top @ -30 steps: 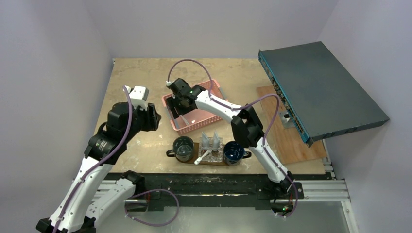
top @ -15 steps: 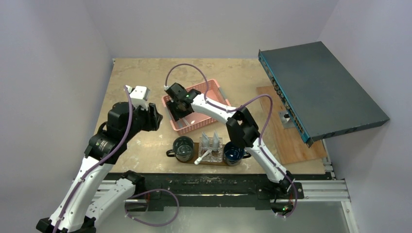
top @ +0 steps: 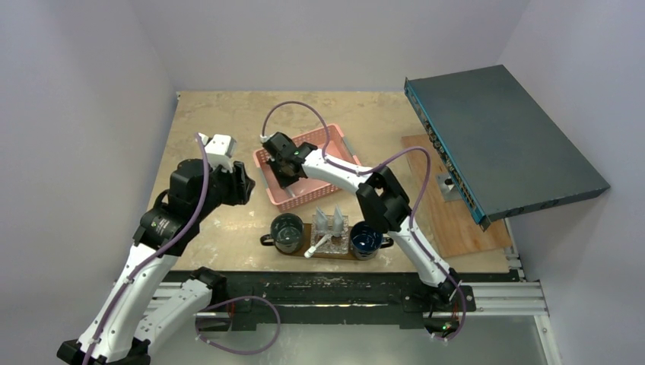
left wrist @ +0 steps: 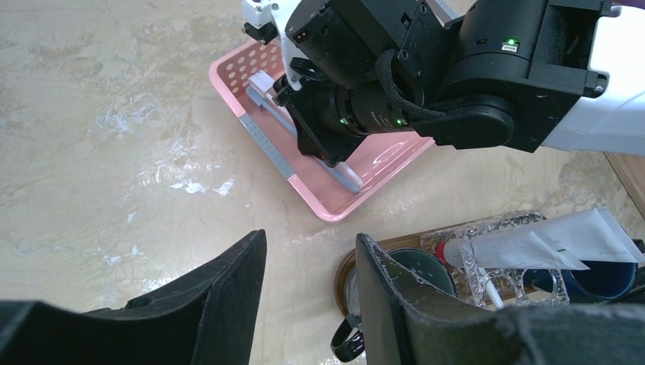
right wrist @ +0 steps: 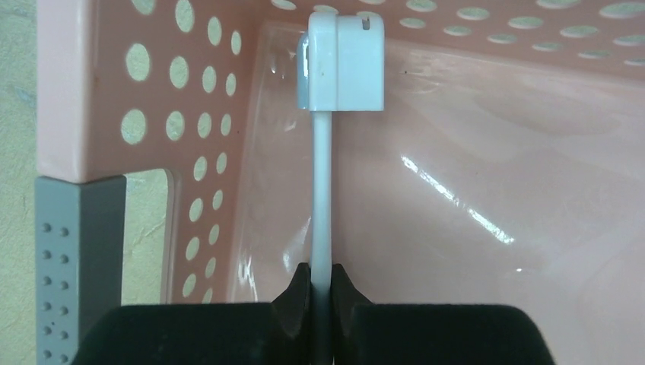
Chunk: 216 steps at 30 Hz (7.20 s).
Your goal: Prepare toiletry sets of a toothbrush and toothpaste on the tray
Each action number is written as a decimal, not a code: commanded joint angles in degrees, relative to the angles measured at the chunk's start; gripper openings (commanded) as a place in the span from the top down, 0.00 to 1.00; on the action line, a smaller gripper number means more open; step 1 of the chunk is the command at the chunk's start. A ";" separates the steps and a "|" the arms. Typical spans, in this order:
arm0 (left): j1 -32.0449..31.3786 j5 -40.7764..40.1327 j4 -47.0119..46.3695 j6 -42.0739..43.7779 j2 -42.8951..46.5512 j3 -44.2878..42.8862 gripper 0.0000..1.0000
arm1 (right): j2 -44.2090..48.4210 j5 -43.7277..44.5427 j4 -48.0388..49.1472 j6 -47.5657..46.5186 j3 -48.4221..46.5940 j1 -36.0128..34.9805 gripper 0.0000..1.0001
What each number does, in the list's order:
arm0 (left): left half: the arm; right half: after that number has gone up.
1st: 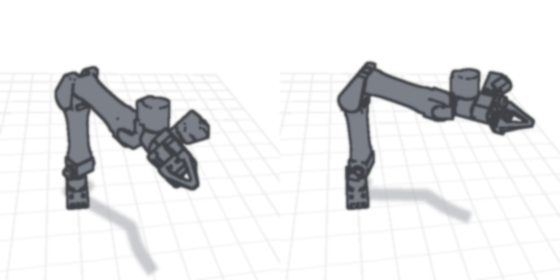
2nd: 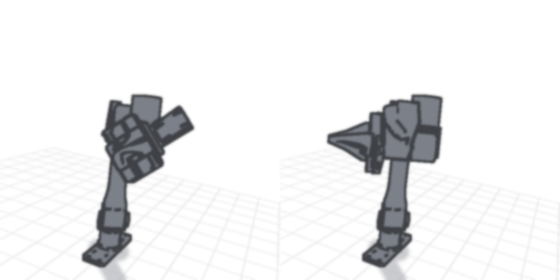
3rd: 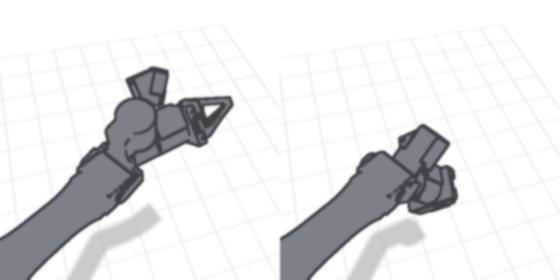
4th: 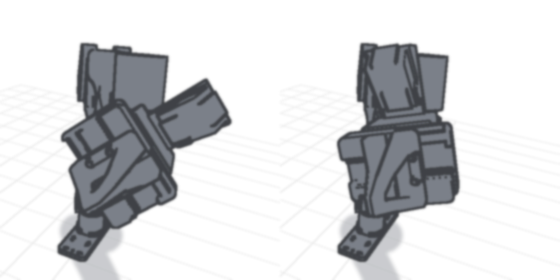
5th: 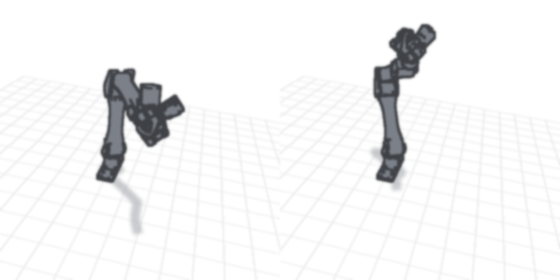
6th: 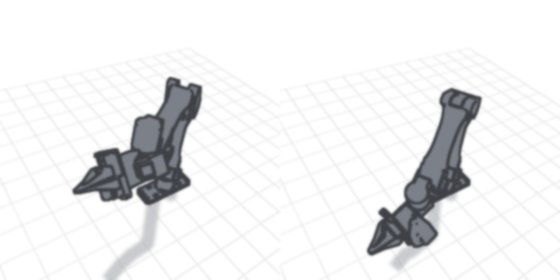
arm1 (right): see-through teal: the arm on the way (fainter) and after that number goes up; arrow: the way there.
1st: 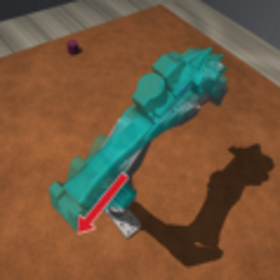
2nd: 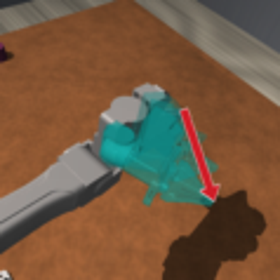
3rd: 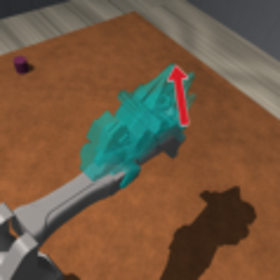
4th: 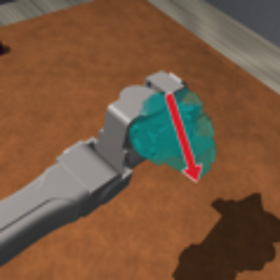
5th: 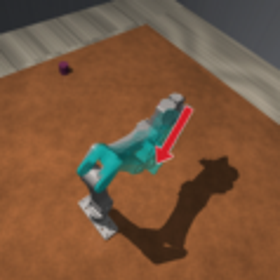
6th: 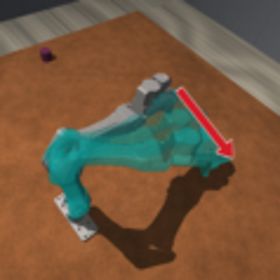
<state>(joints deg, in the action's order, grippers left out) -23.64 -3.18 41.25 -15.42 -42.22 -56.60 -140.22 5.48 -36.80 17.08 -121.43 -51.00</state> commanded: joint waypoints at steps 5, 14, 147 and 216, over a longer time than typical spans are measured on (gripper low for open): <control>0.35 0.54 -1.63 0.56 -0.23 -0.22 0.55 | 7.56 3.65 1.07 0.15 4.61 -0.15 1.00; 0.33 0.65 -1.58 0.61 -0.47 -0.10 0.55 | 12.79 6.27 2.43 0.06 7.92 0.03 1.00; 0.35 2.20 -1.66 1.06 -0.59 0.07 0.57 | 24.30 8.53 19.03 3.90 19.78 1.53 1.00; 0.26 49.61 -37.34 -31.22 -0.28 10.92 0.59 | 64.29 -9.62 63.55 45.96 58.15 -0.53 1.00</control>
<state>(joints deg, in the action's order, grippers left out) -23.64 45.45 6.83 -46.00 -43.42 -46.02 -77.38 -6.59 25.15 62.22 -63.79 -50.94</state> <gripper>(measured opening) 0.427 0.025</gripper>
